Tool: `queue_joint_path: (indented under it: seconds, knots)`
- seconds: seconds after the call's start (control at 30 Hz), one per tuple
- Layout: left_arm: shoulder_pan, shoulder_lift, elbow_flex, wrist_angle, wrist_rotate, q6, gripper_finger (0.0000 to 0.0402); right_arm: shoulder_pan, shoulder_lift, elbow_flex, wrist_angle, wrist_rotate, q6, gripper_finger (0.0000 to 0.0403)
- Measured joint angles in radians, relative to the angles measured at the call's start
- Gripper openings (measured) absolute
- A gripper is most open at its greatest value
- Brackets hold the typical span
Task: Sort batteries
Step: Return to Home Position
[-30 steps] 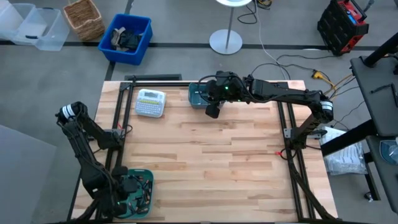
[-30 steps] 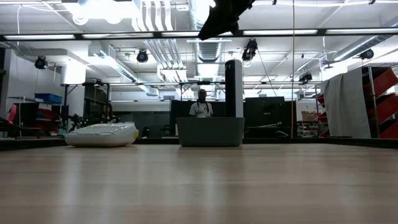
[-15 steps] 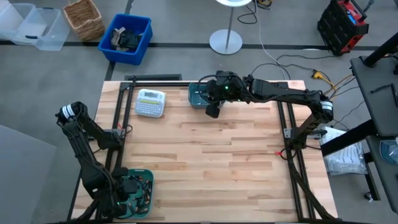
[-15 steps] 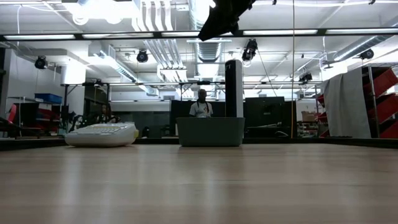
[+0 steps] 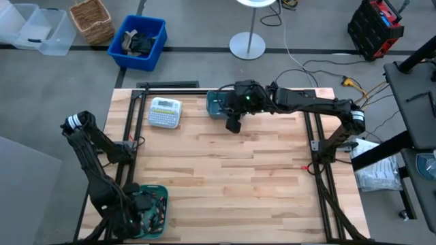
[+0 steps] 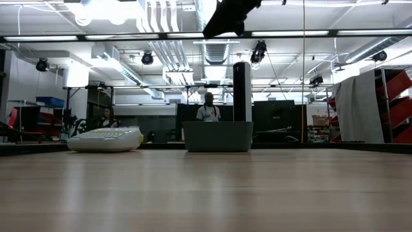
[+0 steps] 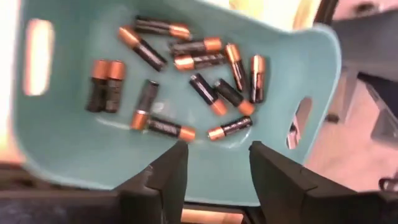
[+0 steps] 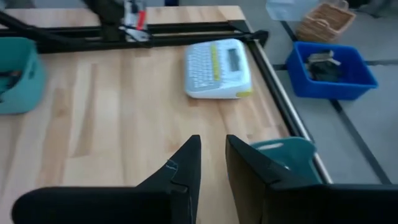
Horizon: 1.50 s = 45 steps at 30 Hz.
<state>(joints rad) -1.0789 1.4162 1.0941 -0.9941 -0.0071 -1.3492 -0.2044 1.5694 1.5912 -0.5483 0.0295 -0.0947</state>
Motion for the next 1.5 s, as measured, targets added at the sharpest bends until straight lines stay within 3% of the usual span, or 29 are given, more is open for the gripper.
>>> queue_joint_path:
  seconds: [0.13,0.2,0.37,0.43,0.5,0.57,0.67,0.77,0.93,1.2,1.37,1.5]
  knots:
    - [0.05,0.0,0.125,-0.16,-0.051,-0.025,0.0155,0.052,-0.019,0.0,0.0,-0.005,-0.002,0.0058]
    - [0.086,0.0,0.211,-0.237,-0.135,-0.019,0.0155,0.083,-0.035,0.0,0.002,-0.008,-0.019,0.0054]
    - [0.229,-0.002,0.433,-0.365,-0.566,0.104,0.0154,0.163,-0.109,-0.064,0.114,-0.059,-0.068,0.0046]
    - [0.322,-0.002,0.504,-0.338,-0.715,0.239,0.0153,0.19,-0.161,-0.126,0.223,-0.118,-0.084,0.0042]
    - [0.429,-0.002,0.551,-0.234,-0.796,0.43,0.0153,0.216,-0.222,-0.202,0.32,-0.144,-0.108,0.0038]
    - [0.541,-0.002,0.57,-0.048,-0.794,0.656,0.0153,0.239,-0.288,-0.285,0.406,-0.145,-0.124,0.0033]
    - [0.672,0.008,0.562,0.285,-0.679,0.985,0.0153,0.264,-0.403,-0.403,0.498,-0.145,-0.138,0.0027]
    - [0.733,0.025,0.555,0.462,-0.632,1.17,0.0153,0.267,-0.553,-0.504,0.542,-0.144,-0.133,0.0018]
    - [0.761,0.043,0.552,0.444,-0.64,1.164,0.0153,0.25,-0.781,-0.636,0.514,-0.107,-0.033,0.0011]
    - [0.761,0.127,0.562,0.447,-0.797,1.144,0.0153,0.252,-1.018,-0.682,0.418,-0.038,0.215,0.0013]
    - [0.761,0.178,0.565,0.56,-0.847,1.123,0.0153,0.252,-1.132,-0.708,0.386,-0.103,0.034,0.0013]
    - [0.772,0.158,0.58,0.574,-0.859,1.173,0.0153,0.25,-1.205,-0.751,0.4,-0.034,-0.014,0.0013]
